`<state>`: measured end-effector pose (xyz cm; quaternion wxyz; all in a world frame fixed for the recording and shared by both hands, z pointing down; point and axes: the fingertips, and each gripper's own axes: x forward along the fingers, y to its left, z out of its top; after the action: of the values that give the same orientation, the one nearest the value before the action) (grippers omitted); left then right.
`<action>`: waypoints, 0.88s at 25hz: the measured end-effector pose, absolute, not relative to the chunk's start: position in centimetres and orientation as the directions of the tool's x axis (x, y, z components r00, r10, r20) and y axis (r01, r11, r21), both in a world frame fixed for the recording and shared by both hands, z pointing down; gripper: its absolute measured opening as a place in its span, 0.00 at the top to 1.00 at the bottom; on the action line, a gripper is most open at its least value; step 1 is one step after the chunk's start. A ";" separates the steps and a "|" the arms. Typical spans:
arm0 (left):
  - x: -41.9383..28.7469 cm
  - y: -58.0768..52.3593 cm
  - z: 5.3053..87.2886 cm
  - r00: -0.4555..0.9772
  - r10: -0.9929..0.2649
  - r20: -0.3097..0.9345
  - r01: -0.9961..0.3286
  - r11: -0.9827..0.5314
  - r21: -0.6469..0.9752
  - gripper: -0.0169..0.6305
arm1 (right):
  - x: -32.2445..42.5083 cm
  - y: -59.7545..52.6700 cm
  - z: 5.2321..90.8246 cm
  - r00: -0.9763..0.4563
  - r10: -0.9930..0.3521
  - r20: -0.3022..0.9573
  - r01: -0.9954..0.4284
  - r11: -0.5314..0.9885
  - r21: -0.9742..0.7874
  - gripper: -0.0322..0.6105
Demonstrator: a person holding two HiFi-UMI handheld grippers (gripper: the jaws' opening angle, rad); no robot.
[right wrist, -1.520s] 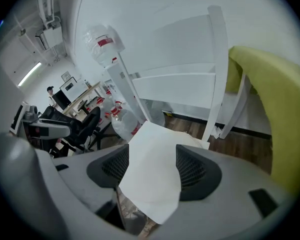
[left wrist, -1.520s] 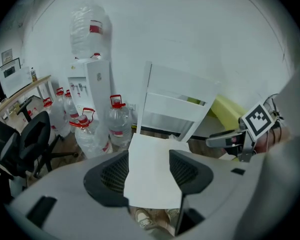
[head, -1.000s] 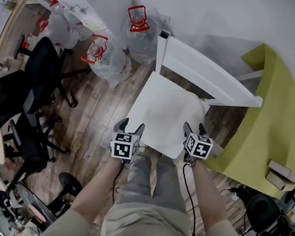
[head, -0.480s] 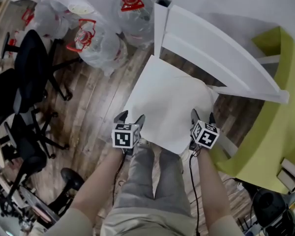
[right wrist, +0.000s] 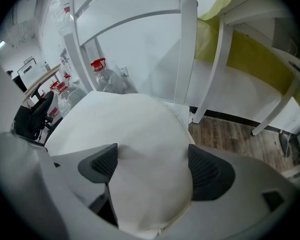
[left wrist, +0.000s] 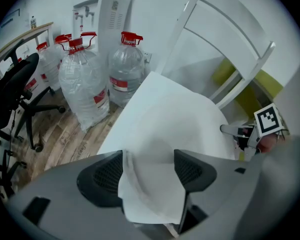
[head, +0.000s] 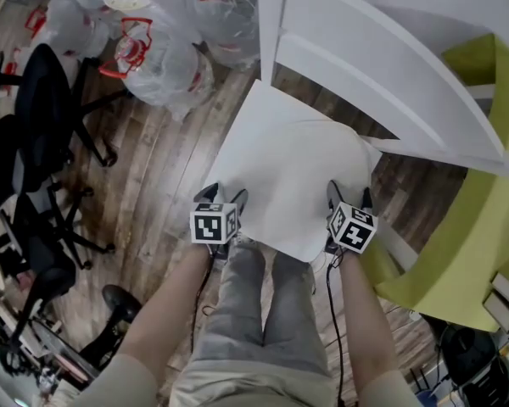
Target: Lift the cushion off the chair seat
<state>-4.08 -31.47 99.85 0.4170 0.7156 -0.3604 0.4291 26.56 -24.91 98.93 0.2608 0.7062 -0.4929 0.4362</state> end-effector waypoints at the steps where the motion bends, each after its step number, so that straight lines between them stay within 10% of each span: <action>1: -4.1 -31.4 100.2 0.367 -0.155 0.917 -0.878 -0.383 0.287 0.49 | 26.6 -24.9 99.0 0.136 -0.472 0.871 -0.923 -0.380 -0.062 0.28; 10: -3.6 -31.0 100.6 0.314 -0.190 0.930 -0.907 -0.351 0.234 0.53 | 26.5 -24.5 98.7 0.134 -0.503 0.854 -0.930 -0.361 -0.066 0.42; 17: -2.9 -31.0 99.7 0.355 -0.204 0.912 -0.901 -0.335 0.276 0.85 | 25.9 -24.3 97.8 0.163 -0.479 0.863 -0.961 -0.275 0.029 0.88; 22: -2.9 -30.9 98.0 0.399 -0.191 0.897 -0.882 -0.347 0.318 0.87 | 25.8 -24.0 96.9 0.110 -0.480 0.870 -0.958 -0.283 -0.035 0.91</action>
<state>-2.88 -30.94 98.02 0.4316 0.7162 -0.3745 0.4006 25.81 -24.00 96.92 0.2898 0.6864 -0.5239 0.4128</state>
